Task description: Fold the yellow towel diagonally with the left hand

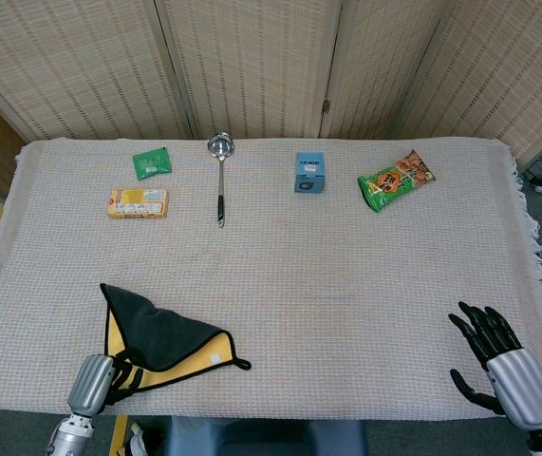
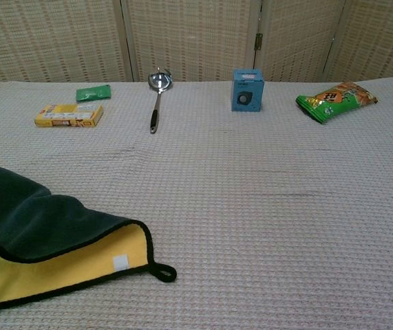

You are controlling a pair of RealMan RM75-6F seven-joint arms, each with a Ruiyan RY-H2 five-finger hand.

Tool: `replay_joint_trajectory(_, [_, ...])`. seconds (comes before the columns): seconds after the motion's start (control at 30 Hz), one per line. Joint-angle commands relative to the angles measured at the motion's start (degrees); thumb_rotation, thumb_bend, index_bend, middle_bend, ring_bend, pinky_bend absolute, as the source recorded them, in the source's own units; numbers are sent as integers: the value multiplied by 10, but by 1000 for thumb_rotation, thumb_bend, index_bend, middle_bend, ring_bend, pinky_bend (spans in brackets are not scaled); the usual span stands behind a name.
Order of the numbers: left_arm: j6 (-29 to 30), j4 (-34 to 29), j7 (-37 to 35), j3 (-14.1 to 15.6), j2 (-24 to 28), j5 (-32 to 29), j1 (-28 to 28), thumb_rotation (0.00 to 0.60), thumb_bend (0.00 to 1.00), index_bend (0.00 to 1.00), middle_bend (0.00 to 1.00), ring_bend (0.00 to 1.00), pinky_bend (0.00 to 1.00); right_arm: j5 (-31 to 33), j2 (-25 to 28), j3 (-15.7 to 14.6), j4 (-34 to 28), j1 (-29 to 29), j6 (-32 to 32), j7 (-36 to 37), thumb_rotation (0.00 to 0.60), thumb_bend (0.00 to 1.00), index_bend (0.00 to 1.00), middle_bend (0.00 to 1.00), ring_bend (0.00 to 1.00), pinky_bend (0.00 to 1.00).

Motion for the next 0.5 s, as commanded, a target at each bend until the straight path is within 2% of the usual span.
replay_joint_trajectory(0.03, [-6, 17, -23, 4, 10, -5, 14, 600, 541, 671, 1000, 1000, 1000, 3, -1, 1, 0, -1, 0, -1, 528, 457, 0, 0, 0, 0])
replay_joint_trajectory(0.37, [3, 51, -60, 24, 18, 11, 53, 600, 542, 679, 1000, 1000, 1000, 6, -6, 2, -4, 4, -13, -12, 527, 456, 0, 0, 0, 0])
replay_joint_trajectory(0.5, [-20, 79, -76, 22, 6, 3, 58, 600, 542, 601, 1000, 1000, 1000, -2, -6, -2, -6, 3, -12, -14, 529, 457, 0, 0, 0, 0])
